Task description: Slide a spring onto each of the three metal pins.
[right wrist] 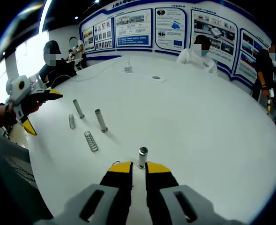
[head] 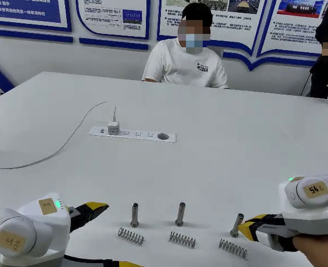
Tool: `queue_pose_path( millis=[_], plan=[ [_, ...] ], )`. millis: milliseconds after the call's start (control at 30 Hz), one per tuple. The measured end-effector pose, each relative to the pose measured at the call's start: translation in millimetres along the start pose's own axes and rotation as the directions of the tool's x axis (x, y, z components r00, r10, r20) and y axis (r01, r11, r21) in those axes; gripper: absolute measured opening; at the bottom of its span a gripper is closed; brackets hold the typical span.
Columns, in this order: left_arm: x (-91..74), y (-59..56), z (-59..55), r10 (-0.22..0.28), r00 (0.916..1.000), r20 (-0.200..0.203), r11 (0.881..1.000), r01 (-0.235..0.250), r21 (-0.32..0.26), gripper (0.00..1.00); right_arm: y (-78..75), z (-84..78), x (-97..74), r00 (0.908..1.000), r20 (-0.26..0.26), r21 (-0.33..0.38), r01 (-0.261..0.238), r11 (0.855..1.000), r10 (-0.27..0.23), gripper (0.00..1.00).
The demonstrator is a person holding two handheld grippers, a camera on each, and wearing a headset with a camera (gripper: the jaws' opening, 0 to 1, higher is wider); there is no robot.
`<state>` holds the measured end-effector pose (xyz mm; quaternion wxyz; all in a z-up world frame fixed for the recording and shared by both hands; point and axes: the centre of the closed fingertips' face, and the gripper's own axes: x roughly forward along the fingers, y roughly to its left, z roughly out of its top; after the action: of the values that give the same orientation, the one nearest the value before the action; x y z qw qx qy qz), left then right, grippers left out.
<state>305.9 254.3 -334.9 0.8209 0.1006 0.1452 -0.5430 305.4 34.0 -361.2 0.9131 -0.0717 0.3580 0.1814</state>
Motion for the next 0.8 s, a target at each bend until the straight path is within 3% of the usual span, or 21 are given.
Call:
queue_pose_path(
  millis=[367, 567, 800],
  plan=[
    [1.9, -2.8, 0.1, -0.013, 0.9999, -0.002, 1.0, 0.013, 0.004, 0.87, 28.1, -7.3, 4.2, 0.9944, -0.045, -0.087, -0.099, 0.991, 0.096, 0.15],
    [2.3, -3.3, -0.3, -0.019, 0.9998, -0.007, 1.0, 0.019, 0.009, 0.88, 40.2, -8.7, 13.2, 0.9837, -0.107, -0.193, -0.163, 0.968, 0.144, 0.16],
    [1.9, -3.7, 0.3, -0.017, 0.9998, -0.008, 1.0, 0.018, 0.009, 0.87, 41.5, -12.3, 25.0, 0.9689, -0.202, -0.301, -0.2, 0.932, 0.143, 0.16]
  ],
)
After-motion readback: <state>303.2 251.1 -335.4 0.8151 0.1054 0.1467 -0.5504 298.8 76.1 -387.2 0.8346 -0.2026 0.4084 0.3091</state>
